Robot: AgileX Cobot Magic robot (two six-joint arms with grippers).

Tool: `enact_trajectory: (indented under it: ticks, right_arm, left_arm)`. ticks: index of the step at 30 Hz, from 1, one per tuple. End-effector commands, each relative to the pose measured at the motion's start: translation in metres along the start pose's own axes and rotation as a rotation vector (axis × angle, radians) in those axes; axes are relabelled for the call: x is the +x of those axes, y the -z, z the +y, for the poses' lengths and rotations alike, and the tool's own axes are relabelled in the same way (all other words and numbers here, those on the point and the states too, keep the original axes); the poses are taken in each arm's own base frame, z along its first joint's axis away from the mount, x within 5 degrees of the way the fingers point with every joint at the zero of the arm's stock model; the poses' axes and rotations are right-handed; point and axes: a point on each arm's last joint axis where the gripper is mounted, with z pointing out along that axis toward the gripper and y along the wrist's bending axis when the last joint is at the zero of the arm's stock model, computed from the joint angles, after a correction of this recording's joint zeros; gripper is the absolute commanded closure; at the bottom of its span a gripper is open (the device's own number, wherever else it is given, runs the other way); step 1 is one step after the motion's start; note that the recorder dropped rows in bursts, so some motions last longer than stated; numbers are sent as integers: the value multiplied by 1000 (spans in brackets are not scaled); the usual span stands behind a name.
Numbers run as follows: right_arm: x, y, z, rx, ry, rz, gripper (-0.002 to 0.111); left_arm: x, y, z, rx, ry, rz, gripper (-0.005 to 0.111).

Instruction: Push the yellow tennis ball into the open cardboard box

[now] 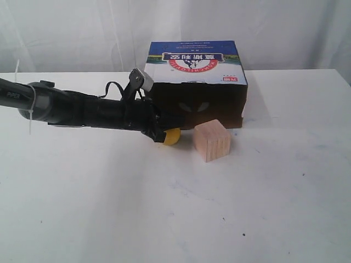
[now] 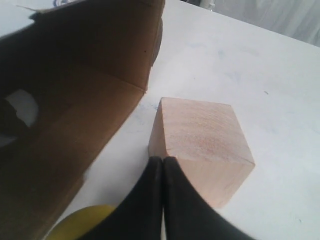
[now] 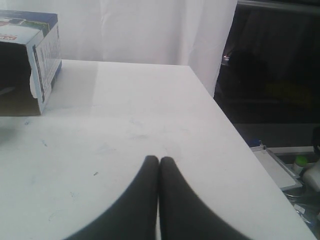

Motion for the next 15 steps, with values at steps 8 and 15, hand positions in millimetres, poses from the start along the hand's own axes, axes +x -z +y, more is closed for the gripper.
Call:
enact_trajectory:
  ticks: [8, 15]
  right_arm:
    - [-1, 0, -1, 10, 2, -17, 108]
    - [-1, 0, -1, 10, 2, -17, 108]
  left_arm:
    - [-20, 13, -1, 3, -167, -65, 107]
    - [-43, 53, 11, -38, -48, -58, 107]
